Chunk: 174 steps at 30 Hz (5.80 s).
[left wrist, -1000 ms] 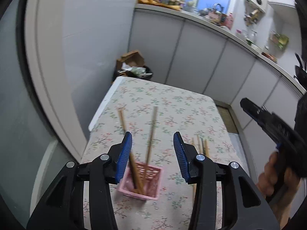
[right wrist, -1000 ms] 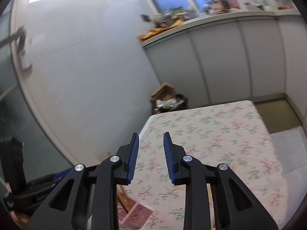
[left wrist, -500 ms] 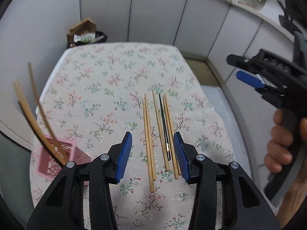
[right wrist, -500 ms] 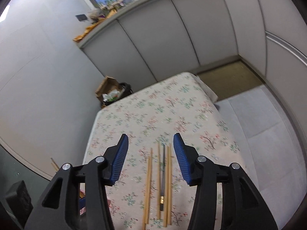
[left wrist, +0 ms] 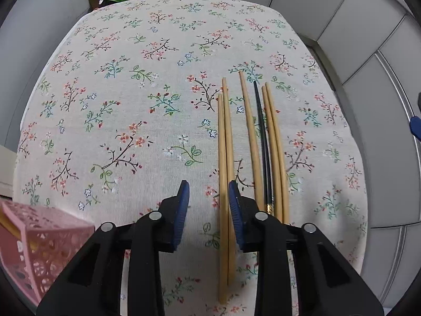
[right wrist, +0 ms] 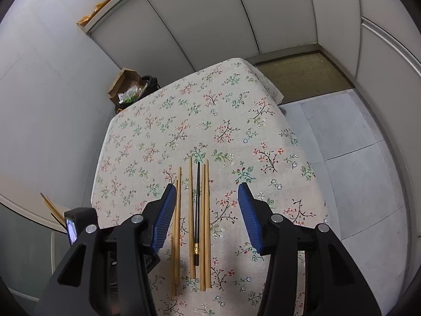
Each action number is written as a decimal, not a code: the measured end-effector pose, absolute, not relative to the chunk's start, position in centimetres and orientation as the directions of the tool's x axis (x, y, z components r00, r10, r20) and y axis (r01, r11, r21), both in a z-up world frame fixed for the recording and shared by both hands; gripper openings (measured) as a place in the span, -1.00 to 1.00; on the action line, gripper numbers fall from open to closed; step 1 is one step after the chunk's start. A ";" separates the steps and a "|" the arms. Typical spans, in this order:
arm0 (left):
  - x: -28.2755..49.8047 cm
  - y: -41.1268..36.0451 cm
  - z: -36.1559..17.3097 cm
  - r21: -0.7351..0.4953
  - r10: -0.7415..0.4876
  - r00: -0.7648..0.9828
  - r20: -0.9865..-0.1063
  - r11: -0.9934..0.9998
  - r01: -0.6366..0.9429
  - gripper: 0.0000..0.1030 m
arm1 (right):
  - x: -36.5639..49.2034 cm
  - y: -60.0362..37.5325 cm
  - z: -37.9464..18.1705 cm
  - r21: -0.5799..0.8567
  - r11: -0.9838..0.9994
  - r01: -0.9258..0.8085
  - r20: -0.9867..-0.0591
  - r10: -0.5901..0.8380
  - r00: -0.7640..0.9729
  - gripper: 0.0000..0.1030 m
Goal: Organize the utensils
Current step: 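Return the left tool to the chopsticks and close on another one, then lift the chopstick with the left tool while the right tool grasps another chopstick, then lower both held chopsticks into the pink mesh cup and open both tools, then move both open tools back down over the remaining chopsticks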
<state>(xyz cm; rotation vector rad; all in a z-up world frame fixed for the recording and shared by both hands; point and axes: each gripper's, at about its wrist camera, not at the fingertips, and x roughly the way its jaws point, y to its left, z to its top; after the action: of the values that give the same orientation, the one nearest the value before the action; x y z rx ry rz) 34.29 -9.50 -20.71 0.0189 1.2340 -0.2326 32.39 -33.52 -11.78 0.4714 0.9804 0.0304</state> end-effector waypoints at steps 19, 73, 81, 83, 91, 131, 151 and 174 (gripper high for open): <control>36.2 -10.5 -23.2 -0.123 -0.179 0.267 -0.947 0.969 0.215 -0.88 | 33.1 -32.2 -12.2 0.389 0.905 0.173 -0.803 0.241 0.545 -0.05; 25.4 3.9 -3.2 -0.218 -0.290 0.803 -0.521 0.955 0.203 -0.88 | 34.8 -18.7 -9.1 0.349 0.922 -0.165 -0.608 0.357 0.709 -0.86; 25.7 6.8 -4.9 -0.208 -0.190 0.869 -0.457 0.973 0.103 -0.88 | 31.9 -15.4 -5.7 0.404 0.871 -0.280 -0.421 0.449 0.788 -0.86; 25.8 7.0 -5.4 -0.212 -0.178 0.873 -0.453 0.973 0.088 -0.88 | 31.8 -14.9 -6.0 0.405 0.866 -0.293 -0.423 0.462 0.779 -0.86; 25.8 7.4 -6.5 -0.160 -0.106 0.887 -0.450 0.986 0.036 -0.88 | 31.6 -12.5 -6.4 0.428 0.841 -0.331 -0.400 0.505 0.765 -0.86; 25.4 11.3 -4.3 -0.234 -0.124 0.765 -0.632 0.972 -0.036 -0.30 | 29.0 -5.8 -10.9 0.298 0.880 -0.369 -0.388 0.465 0.796 -0.81; 24.3 0.0 -3.0 -0.205 -0.272 0.716 -0.643 0.962 0.182 -0.29 | 28.4 -27.1 -3.4 0.368 0.930 -0.018 -0.500 0.214 0.839 -0.38; 35.9 -13.0 -20.8 -0.196 -0.239 0.333 -0.912 0.968 0.159 -0.29 | 33.2 -33.8 -15.7 0.381 0.899 0.214 -0.862 0.262 0.433 -0.08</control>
<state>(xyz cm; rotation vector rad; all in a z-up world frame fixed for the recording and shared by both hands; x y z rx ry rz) 35.92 -13.03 -20.76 -0.0762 1.2035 -0.2601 33.17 -33.81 -15.70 0.4771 1.1350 0.0316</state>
